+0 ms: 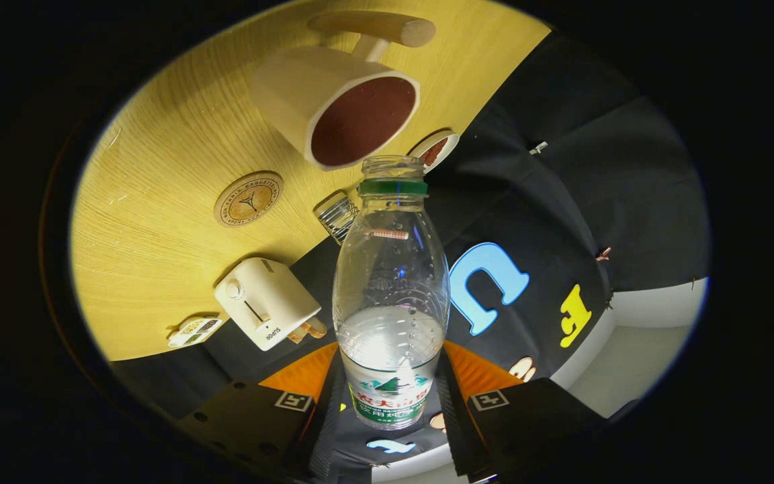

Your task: Take the bottle from table, then pour the juice into the cup, finally place the bottle on the coaster

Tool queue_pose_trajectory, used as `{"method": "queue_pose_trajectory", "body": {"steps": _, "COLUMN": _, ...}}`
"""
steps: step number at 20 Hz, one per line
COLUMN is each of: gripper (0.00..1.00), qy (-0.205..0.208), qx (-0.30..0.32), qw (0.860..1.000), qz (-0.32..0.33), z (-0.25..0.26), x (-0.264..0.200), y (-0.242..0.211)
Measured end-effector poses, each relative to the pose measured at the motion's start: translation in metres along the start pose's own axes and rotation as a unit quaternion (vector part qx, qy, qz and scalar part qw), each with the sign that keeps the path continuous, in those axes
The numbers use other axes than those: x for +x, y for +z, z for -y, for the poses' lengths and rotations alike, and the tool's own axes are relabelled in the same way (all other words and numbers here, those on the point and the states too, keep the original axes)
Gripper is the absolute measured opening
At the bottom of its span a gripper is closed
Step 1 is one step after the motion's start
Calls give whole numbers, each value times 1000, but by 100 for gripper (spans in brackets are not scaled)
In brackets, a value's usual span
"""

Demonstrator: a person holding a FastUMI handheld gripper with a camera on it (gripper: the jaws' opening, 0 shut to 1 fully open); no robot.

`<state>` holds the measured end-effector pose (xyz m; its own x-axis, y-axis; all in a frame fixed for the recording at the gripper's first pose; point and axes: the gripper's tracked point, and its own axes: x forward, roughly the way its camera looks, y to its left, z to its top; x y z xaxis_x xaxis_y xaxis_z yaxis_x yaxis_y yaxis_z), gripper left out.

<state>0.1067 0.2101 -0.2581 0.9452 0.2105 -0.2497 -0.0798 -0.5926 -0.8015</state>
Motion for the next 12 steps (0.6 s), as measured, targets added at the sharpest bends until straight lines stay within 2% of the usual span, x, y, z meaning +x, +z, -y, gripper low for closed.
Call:
{"method": "queue_pose_trajectory", "body": {"steps": 3, "gripper": 70, "qy": 17, "qx": 40, "qw": 999, "qz": -6, "z": -5, "x": -1, "y": 1}}
{"method": "queue_pose_trajectory", "body": {"steps": 7, "gripper": 70, "qy": 47, "qx": 142, "qw": 988, "qz": -22, "z": -20, "x": -7, "y": 5}}
{"method": "queue_pose_trajectory", "body": {"steps": 10, "gripper": 70, "qy": 72, "qx": 229, "qw": 970, "qz": -42, "z": -32, "x": -10, "y": 6}}
{"method": "queue_pose_trajectory", "body": {"steps": 12, "gripper": 70, "qy": 82, "qx": 295, "qw": 951, "qz": -48, "z": -38, "x": -12, "y": 10}}
